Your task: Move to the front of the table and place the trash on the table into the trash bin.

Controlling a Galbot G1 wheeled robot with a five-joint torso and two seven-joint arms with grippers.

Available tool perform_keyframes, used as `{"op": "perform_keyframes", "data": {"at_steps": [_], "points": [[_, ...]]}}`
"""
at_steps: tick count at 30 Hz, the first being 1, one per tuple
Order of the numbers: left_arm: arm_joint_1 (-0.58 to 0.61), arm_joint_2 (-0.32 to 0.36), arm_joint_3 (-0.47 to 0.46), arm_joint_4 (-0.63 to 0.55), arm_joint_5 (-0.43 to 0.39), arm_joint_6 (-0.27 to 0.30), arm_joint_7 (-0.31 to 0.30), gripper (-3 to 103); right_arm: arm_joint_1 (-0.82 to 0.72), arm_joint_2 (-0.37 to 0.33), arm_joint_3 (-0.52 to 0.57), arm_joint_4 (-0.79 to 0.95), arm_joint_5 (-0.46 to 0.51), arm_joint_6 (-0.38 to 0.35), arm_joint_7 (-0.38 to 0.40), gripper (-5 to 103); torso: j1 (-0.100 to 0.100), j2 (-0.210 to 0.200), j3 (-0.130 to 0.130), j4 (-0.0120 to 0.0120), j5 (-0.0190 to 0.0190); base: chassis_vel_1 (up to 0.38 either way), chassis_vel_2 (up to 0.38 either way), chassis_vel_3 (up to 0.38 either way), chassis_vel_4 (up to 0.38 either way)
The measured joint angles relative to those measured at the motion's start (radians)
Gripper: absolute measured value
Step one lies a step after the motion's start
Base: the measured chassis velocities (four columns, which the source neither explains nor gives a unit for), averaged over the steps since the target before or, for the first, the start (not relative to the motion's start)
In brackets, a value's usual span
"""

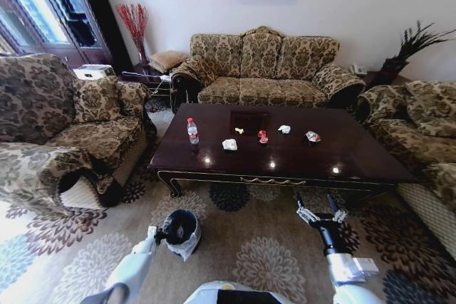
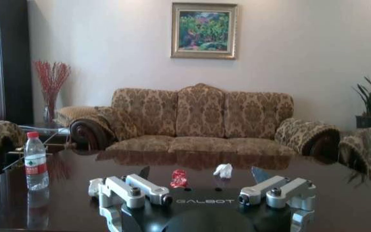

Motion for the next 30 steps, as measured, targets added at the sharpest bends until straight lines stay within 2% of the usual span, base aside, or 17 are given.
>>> {"op": "perform_keyframes", "data": {"at_steps": [2,5,7,15,19,21,23,24,26,27,29,30], "points": [[0.000,-0.001,0.000,-0.001,-0.001,0.000,0.000,16,0.000,0.000,0.000,0.000,0.000,0.001,0.000,100,0.000,0.000,0.000,0.0001,0.0006,0.000,0.000,0.000,0.000],[0.000,-0.005,0.001,-0.002,-0.002,0.001,0.003,6,-0.001,0.000,0.003,0.000,0.000,0.003,0.000,100,0.000,0.000,0.000,-0.0002,-0.0003,0.000,0.000,0.000,0.000],[0.001,-0.005,0.002,-0.003,-0.002,0.001,0.002,3,-0.002,0.000,0.004,0.000,0.000,0.004,-0.001,100,0.000,0.000,0.000,-0.0002,-0.0004,0.000,0.000,0.000,0.000],[0.017,-0.006,0.006,-0.026,-0.002,0.002,-0.009,3,-0.004,0.004,0.010,-0.002,0.002,0.010,-0.001,100,0.000,0.000,0.000,0.0001,0.0003,0.000,0.000,0.000,0.000],[0.043,0.001,0.005,-0.079,-0.011,0.016,-0.040,3,-0.003,0.006,0.012,-0.003,0.010,0.012,-0.001,100,0.000,0.000,0.000,-0.0002,-0.0008,0.000,0.000,0.000,0.000],[0.074,0.021,-0.002,-0.152,-0.052,0.035,-0.077,3,0.006,0.007,0.007,-0.009,0.013,0.012,-0.002,100,0.000,0.000,0.000,-0.0003,-0.0006,0.000,0.000,0.000,0.000],[0.118,0.055,-0.014,-0.238,-0.110,0.058,-0.101,3,0.019,0.009,-0.002,-0.012,0.013,0.012,-0.003,100,0.000,0.000,0.000,0.0002,0.0012,0.000,0.000,0.000,0.000],[0.118,0.055,-0.014,-0.238,-0.110,0.058,-0.101,3,0.019,0.009,-0.002,-0.012,0.013,0.012,-0.003,100,0.000,0.000,0.000,0.0002,0.0012,0.000,0.000,0.000,0.000],[0.193,0.096,-0.034,-0.354,-0.181,0.090,-0.112,3,0.037,0.012,-0.010,-0.017,0.013,0.008,-0.004,100,0.000,0.000,0.000,-0.0001,-0.0007,0.000,0.000,0.000,0.000],[0.193,0.096,-0.034,-0.354,-0.181,0.090,-0.112,3,0.037,0.012,-0.010,-0.017,0.013,0.008,-0.004,100,0.000,0.000,0.000,-0.0001,-0.0007,0.000,0.000,0.000,0.000],[0.265,0.129,-0.058,-0.465,-0.247,0.124,-0.134,3,0.063,0.019,-0.015,-0.021,0.013,0.004,-0.006,100,0.000,0.000,0.000,0.0004,-0.0005,0.000,0.000,0.000,0.000],[0.309,0.148,-0.073,-0.541,-0.275,0.146,-0.151,3,0.082,0.029,-0.018,-0.021,0.013,0.001,-0.008,100,0.000,0.000,0.000,0.0006,0.0009,0.000,0.000,0.000,0.000]]}}
